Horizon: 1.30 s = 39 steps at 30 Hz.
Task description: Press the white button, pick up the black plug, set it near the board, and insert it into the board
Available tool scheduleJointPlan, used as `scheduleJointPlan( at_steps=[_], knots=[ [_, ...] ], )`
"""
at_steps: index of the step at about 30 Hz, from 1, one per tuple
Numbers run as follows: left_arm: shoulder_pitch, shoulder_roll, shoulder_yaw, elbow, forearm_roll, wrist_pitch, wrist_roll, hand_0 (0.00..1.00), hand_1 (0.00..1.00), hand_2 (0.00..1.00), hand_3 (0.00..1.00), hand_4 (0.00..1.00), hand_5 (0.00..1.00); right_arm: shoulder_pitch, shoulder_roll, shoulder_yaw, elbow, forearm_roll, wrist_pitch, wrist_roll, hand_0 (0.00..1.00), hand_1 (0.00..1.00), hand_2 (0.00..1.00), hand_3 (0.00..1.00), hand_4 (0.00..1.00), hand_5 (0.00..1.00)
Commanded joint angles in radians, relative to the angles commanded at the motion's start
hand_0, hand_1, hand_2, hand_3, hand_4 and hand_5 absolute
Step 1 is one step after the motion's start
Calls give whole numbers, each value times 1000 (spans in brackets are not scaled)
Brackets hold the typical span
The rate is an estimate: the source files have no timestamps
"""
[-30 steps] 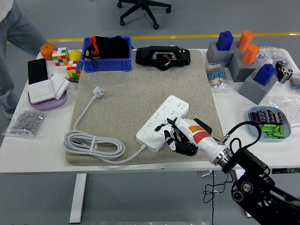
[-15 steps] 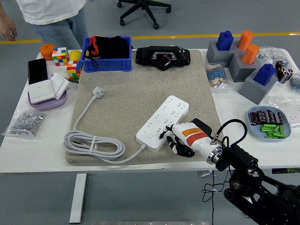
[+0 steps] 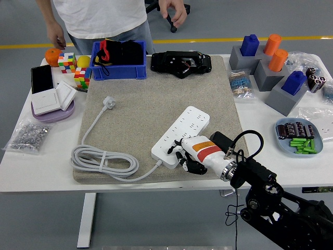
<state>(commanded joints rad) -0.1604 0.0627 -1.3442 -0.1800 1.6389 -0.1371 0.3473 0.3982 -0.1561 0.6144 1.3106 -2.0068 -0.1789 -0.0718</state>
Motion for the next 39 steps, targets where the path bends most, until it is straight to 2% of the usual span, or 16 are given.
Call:
scheduleJointPlan(
  at_steps=[21,33,39],
  knots=[
    [5,-1,-9,0,13,-1,1,685,676,657,686,562,199,50,28,-18,-95,4,5,4,2,2,49,622,374,2],
    [3,-1,-8,0,12,-2,1,685,675,657,686,562,199,54,25,-39,-114,8,5,4,2,2,49,623,376,2],
    [3,-1,-9,0,11,-2,1,684,676,657,686,563,198,52,24,-27,-101,9,8,3,2,2,49,622,377,2]
  ],
)
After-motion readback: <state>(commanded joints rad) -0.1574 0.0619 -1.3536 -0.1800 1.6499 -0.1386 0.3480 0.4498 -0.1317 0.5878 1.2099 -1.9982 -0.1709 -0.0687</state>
